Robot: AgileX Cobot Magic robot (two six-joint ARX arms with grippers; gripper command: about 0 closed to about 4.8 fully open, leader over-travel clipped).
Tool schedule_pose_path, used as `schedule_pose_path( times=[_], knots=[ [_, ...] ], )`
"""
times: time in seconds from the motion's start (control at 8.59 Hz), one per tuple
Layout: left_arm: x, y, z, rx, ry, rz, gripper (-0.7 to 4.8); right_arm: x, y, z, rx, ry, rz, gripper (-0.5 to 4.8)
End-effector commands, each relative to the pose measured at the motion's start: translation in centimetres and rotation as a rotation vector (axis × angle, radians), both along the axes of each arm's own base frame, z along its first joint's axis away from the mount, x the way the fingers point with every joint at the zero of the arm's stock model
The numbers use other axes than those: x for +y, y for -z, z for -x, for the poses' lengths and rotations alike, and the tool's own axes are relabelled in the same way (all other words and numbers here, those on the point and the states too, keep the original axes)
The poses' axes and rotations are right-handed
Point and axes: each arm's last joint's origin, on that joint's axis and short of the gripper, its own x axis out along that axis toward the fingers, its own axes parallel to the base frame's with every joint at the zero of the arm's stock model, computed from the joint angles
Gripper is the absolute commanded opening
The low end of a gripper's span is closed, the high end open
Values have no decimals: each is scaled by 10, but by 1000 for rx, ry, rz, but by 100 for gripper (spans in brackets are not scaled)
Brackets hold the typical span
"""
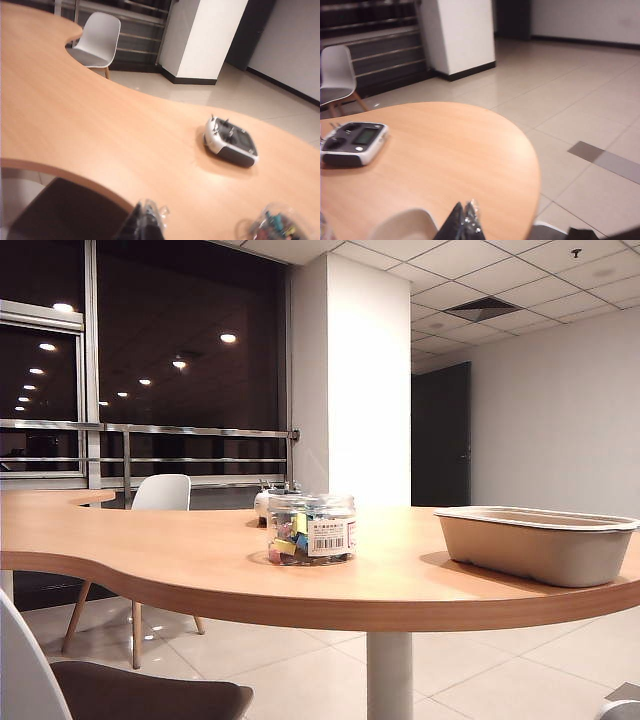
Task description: Pick up the box filled with clips, pour some clips from it into the rectangular paper box, and then put the clip box back on the table.
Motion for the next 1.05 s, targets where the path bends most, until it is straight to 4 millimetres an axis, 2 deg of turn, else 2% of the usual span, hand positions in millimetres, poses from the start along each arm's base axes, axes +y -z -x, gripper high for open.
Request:
schedule_pose_path(
  times=[0.12,0.23,0.35,0.47,0.58,0.7,1.05],
  knots=[
    [-1,-67,-34,10,16,43,-5,8,-45,-56,165,-121,-1,-6],
    [-5,-112,-75,4,99,41,-5,6,-46,-136,451,-278,30,-6],
    [-6,-115,-81,22,120,43,-5,5,-43,-145,490,-312,11,-6],
    [-17,-107,-147,323,336,82,-5,6,19,-217,745,-389,-25,-6],
    [-34,-99,-160,342,407,78,-5,8,59,-234,891,-475,73,221],
    [-36,-100,-160,331,416,74,-5,9,68,-240,905,-496,88,243],
    [-37,-100,-160,326,421,74,-5,11,85,-250,929,-516,76,243]
  ],
)
